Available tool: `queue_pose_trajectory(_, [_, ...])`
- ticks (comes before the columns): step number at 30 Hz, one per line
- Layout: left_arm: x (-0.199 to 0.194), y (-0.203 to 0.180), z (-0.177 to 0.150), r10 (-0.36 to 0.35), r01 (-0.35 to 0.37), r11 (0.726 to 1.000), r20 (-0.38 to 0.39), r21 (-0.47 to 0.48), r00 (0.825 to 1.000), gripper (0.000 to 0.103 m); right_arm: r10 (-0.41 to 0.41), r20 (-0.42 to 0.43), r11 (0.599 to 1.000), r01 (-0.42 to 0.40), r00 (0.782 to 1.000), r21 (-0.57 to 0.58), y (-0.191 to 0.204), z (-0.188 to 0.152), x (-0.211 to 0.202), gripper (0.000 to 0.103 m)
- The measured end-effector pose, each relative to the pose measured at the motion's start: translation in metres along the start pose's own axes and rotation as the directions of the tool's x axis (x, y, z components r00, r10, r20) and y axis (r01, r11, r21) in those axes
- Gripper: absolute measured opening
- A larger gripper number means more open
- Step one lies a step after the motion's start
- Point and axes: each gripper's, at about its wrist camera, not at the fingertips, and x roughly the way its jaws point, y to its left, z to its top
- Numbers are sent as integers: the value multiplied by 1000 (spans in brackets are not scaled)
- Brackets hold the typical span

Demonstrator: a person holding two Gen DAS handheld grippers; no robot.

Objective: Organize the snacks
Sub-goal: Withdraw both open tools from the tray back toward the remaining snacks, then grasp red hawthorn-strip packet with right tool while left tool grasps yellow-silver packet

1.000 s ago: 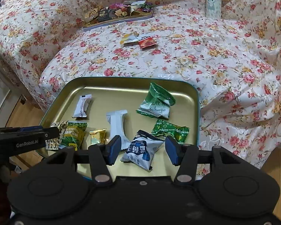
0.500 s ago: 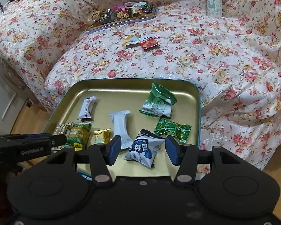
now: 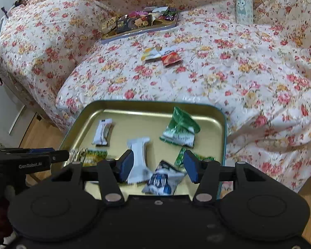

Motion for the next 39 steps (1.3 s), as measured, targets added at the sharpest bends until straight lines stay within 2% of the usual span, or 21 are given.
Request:
queue_pose_trajectory(10, [16, -5, 44, 13, -13, 999, 5, 40, 1000, 48, -48, 33, 996, 51, 998, -67, -6, 43, 16, 57])
queue_pose_trajectory(16, [30, -13, 72, 3, -3, 998, 8, 58, 1000, 48, -49, 45, 993, 53, 998, -105, -5, 77, 38, 58])
queue_pose_trajectory(26, [68, -18, 107, -28, 28, 999, -35, 20, 999, 48, -54, 56, 981, 64, 997, -183, 0, 129, 91, 60])
queue_pose_trajectory(39, [106, -16, 144, -32, 32, 999, -54, 5, 998, 48, -86, 49, 965, 96, 995, -246, -5, 173, 168, 61])
